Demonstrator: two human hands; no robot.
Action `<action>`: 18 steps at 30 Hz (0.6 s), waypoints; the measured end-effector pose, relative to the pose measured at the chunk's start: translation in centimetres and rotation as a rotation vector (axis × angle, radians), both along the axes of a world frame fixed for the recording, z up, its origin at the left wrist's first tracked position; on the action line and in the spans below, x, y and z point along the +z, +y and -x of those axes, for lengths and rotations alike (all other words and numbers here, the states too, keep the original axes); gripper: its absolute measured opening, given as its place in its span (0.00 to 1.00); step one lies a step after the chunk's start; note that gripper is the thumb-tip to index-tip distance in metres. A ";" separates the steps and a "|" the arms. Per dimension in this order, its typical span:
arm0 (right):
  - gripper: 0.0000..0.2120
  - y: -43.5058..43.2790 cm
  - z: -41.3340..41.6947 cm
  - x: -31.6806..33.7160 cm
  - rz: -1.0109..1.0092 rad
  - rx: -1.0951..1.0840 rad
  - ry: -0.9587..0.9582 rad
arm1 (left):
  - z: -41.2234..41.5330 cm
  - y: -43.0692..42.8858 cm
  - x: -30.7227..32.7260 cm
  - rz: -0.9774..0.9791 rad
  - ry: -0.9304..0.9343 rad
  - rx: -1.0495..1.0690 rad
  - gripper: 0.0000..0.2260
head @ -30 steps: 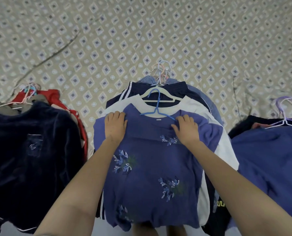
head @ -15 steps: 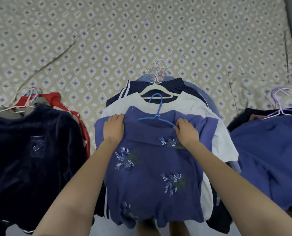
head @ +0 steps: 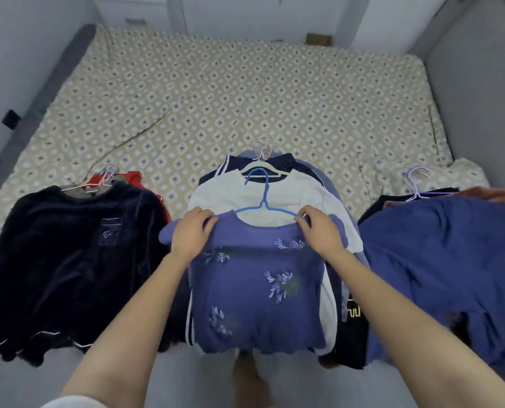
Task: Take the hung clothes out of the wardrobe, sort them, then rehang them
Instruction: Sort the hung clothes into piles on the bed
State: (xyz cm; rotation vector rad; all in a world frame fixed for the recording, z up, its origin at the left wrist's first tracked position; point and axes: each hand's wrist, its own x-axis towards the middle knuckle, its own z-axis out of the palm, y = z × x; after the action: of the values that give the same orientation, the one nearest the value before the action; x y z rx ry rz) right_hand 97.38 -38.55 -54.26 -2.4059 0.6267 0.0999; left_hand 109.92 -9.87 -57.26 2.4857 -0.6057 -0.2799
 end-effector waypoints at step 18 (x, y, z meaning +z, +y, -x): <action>0.09 9.2 18.5 13.8 0.119 0.189 -0.145 | 22.7 10.9 13.6 -0.042 -0.184 0.174 0.09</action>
State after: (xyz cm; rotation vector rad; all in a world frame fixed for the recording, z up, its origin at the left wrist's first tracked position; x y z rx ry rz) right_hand 78.89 -29.32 -40.47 -2.5559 0.3463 -0.0337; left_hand 87.20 1.06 -43.63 2.6030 -0.4560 0.0024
